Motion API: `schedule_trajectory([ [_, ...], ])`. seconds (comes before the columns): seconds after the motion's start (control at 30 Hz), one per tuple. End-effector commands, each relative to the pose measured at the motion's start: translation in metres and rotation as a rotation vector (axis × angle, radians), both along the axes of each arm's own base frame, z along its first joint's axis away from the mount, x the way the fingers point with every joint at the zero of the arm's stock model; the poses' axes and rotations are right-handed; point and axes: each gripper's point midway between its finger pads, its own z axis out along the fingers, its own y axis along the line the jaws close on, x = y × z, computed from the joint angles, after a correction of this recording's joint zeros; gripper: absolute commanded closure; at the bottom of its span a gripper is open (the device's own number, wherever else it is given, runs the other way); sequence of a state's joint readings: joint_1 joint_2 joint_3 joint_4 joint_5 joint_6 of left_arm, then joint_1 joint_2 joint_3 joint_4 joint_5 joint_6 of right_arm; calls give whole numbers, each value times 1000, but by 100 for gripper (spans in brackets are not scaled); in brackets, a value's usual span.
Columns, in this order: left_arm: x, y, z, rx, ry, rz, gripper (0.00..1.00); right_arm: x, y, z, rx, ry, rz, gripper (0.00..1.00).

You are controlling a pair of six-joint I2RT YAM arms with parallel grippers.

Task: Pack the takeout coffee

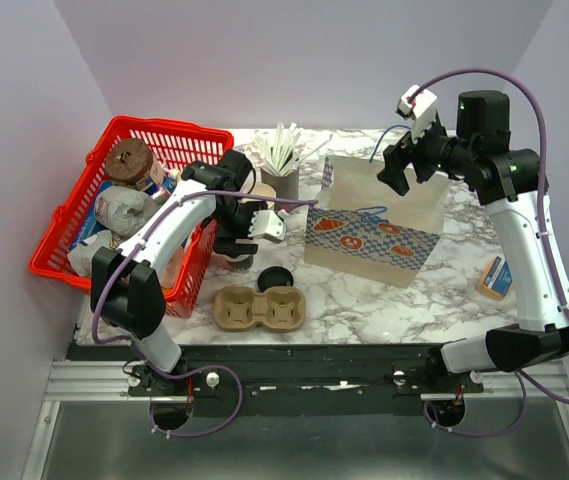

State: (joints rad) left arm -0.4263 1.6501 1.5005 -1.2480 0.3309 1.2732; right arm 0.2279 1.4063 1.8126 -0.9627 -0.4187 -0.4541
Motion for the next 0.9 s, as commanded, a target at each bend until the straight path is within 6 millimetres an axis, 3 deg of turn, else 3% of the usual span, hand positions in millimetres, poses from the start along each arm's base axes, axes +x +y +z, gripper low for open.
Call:
schedule_trajectory([
  [0.0,-9,-11,5,-74,52,22,35,7,-18,-3,-43,-17,-82,0],
  [0.1,-12,-17,11,-113,53,26,37,10,-28,-5,6,23,-114,0],
  [0.13,-13,-18,13,-122,54,24,37,11,-41,0,23,33,-144,0],
  [0.2,-14,-20,22,-142,50,33,45,9,-42,3,67,62,-92,0],
  [0.23,-14,-23,26,-156,52,32,49,6,-53,6,60,61,-83,0],
  [0.27,-16,-25,29,-161,63,35,59,3,-49,6,67,65,-40,0],
  [0.33,-14,-29,38,-180,58,40,71,-5,-54,2,72,77,31,0],
  [0.37,-15,-29,40,-183,68,42,84,-7,-54,-1,63,79,48,0],
  [0.47,-17,-34,46,-210,83,48,100,-9,-53,-13,43,76,77,0],
  [0.67,-19,-40,56,-250,102,83,100,3,-58,-30,-9,66,97,0],
  [0.87,-22,-52,93,-343,84,108,100,32,-65,-38,-61,35,113,2],
])
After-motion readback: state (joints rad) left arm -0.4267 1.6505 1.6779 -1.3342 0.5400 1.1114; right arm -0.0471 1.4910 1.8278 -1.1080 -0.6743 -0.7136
